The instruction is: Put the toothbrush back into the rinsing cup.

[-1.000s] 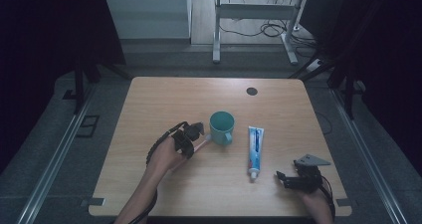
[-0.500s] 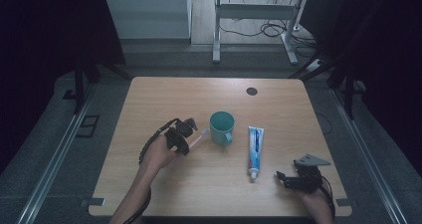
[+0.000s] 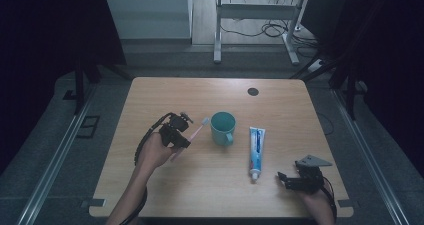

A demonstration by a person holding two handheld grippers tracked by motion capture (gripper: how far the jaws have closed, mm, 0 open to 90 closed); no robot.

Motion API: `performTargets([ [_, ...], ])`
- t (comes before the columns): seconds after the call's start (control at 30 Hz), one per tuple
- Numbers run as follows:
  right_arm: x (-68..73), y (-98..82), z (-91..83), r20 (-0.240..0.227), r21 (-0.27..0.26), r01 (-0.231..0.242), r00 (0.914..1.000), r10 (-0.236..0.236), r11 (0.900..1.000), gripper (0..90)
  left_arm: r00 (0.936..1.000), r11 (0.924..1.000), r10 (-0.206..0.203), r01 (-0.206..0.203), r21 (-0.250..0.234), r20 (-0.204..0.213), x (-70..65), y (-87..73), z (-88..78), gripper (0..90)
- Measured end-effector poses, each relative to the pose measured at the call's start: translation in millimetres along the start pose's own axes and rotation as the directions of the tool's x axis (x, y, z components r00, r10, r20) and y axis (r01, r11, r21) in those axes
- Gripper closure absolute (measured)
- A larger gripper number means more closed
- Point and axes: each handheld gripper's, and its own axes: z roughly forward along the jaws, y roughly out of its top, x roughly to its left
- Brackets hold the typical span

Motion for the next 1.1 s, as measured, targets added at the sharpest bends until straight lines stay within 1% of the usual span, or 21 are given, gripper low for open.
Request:
performTargets([
  [0.17, -0.1, 0.0, 0.1, 0.0, -0.001, 0.002, 1.0, -0.002, 1.0, 15.3, 0.9999, 0.9983, 0.007, -0.006, -0.059, 0.01, 1.4, -0.7, -8.1, 79.2],
  [0.3, -0.2, 0.0, 0.1, 0.0, -0.001, 0.002, 1.0, -0.002, 1.0, 15.3, 0.9998, 0.9926, 0.006, -0.004, -0.121, 0.02, 1.7, -1.2, -15.1, 79.1],
  [0.4, -0.2, 0.0, 0.1, 0.0, -0.002, 0.003, 1.0, -0.003, 1.0, 15.3, 0.9995, 0.9872, 0.015, -0.011, -0.159, 0.026, 1.8, -1.0, -19.4, 79.2],
  [0.43, -0.2, 0.0, 0.1, 0.0, -0.002, 0.004, 1.0, -0.004, 1.0, 15.3, 0.9995, 0.9842, 0.017, -0.012, -0.177, 0.028, 1.3, -1.0, -21.1, 79.1],
  [0.5, -0.3, 0.0, 0.1, 0.0, -0.002, 0.003, 1.0, -0.003, 1.0, 15.3, 0.999, 0.9775, 0.033, -0.026, -0.209, 0.031, 1.3, -0.5, -23.6, 79.2],
  [0.53, -0.3, 0.0, 0.1, 0.0, -0.002, 0.003, 1.0, -0.003, 1.0, 15.3, 0.9991, 0.9749, 0.023, -0.015, -0.222, 0.035, 0.4, -0.5, -25.0, 79.1],
  [0.6, -0.3, 0.0, 0.1, 0.0, -0.002, 0.003, 1.0, -0.003, 1.0, 15.3, 0.9991, 0.9675, 0.029, -0.02, -0.252, 0.032, -0.4, 0.0, -27.2, 79.1],
  [0.63, -0.3, 0.0, 0.1, 0.0, -0.002, 0.003, 1.0, -0.003, 1.0, 15.3, 0.9991, 0.9655, 0.031, -0.022, -0.259, 0.029, -0.7, 0.3, -28.3, 79.1],
  [0.7, -0.2, 0.0, 0.1, 0.0, -0.002, 0.003, 1.0, -0.003, 1.0, 15.3, 0.999, 0.9568, 0.025, -0.013, -0.29, 0.037, -2.0, 1.1, -30.5, 79.1],
  [0.8, -0.2, 0.0, 0.1, 0.0, -0.002, 0.003, 1.0, -0.003, 1.0, 15.3, 0.9987, 0.9477, 0.021, -0.005, -0.319, 0.047, -3.6, 2.4, -33.0, 79.1],
  [0.83, -0.2, 0.0, 0.1, 0.0, -0.002, 0.003, 1.0, -0.003, 1.0, 15.3, 0.9987, 0.9457, 0.019, -0.003, -0.325, 0.048, -4.1, 2.9, -33.6, 79.1],
  [1.0, -0.2, 0.0, 0.2, 0.0, -0.002, 0.003, 1.0, -0.003, 1.0, 15.3, 0.998, 0.9285, 0.025, -0.002, -0.371, 0.058, -8.0, 7.2, -34.9, 79.1],
  [1.1, -0.2, 0.0, 0.1, 0.0, -0.002, 0.003, 1.0, -0.003, 1.0, 15.3, 0.9976, 0.92, 0.028, -0.001, -0.392, 0.063, -10.8, 10.9, -34.2, 79.1],
])
